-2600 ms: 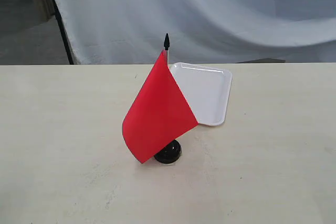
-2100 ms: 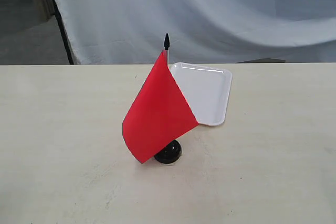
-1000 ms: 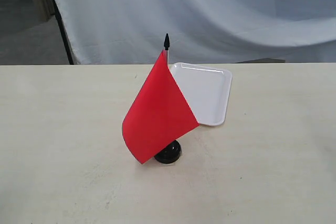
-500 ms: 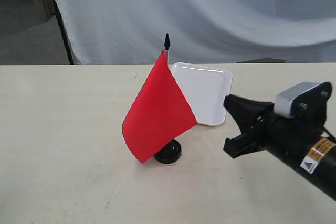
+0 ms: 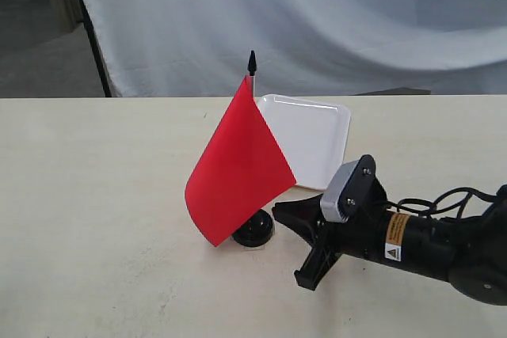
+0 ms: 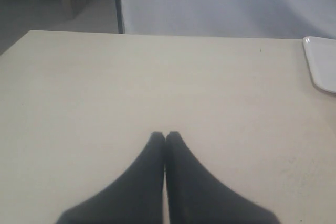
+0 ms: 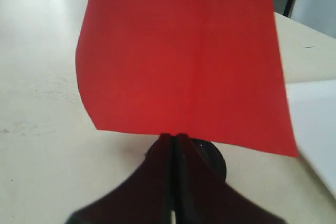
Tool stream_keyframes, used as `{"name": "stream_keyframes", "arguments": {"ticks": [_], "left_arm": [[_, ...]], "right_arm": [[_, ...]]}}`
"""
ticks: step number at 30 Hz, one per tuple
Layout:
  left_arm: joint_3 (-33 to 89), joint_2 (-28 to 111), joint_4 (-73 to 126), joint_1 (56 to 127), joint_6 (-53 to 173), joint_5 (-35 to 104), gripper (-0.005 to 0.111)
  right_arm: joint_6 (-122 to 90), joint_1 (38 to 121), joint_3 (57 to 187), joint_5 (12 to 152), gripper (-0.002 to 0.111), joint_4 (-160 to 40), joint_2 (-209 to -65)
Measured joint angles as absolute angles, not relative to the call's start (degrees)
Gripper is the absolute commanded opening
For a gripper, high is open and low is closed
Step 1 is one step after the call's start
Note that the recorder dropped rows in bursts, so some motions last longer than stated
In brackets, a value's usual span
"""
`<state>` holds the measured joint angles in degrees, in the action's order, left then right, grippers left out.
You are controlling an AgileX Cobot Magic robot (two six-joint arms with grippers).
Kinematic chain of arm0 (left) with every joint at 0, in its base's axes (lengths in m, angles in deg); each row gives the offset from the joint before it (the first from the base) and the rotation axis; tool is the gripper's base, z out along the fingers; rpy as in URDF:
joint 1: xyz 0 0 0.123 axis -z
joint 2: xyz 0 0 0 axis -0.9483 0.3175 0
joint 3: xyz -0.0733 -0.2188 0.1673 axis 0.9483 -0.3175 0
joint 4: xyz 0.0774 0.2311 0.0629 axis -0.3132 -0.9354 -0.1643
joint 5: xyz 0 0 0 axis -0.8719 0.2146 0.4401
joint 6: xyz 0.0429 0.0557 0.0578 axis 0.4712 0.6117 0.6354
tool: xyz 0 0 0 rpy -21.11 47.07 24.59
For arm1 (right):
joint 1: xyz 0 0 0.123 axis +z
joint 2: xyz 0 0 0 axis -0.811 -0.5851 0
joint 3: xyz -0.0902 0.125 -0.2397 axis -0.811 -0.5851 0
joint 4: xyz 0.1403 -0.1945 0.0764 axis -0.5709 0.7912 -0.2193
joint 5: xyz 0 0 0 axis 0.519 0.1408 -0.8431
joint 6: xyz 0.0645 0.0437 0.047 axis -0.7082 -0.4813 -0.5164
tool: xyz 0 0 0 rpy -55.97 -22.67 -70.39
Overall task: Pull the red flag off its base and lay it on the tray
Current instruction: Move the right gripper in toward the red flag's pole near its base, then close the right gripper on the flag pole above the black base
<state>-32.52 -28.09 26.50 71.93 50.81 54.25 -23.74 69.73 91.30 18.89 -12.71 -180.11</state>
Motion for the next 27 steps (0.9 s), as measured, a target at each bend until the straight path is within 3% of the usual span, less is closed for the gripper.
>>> {"name": "stream_keyframes", "arguments": {"ticks": [6, 8, 10, 14, 16, 27], "left_arm": [[-32.52, -28.09, 26.50, 71.93, 50.81, 54.25, 0.000], [-32.52, -28.09, 26.50, 71.93, 50.81, 54.25, 0.000], [-32.52, -28.09, 26.50, 71.93, 50.81, 54.25, 0.000], [-32.52, -28.09, 26.50, 71.93, 50.81, 54.25, 0.000], [-32.52, -28.09, 26.50, 71.93, 50.81, 54.25, 0.000], [-32.52, -28.09, 26.50, 71.93, 50.81, 54.25, 0.000]], "right_arm": [[-26.39, 69.73, 95.03, 19.29, 0.000, -11.18, -182.55], [-26.79, 69.73, 95.57, 19.29, 0.005, -11.10, -183.25], [-26.97, 69.73, 95.67, 19.18, 0.020, -11.05, -183.66], [-27.12, 69.73, 95.69, 17.98, 0.068, -10.95, -183.79], [-27.12, 69.73, 95.69, 17.72, 0.081, -10.95, -183.79], [-28.10, 69.73, 96.60, 16.23, 0.077, -15.73, -184.01]]}}
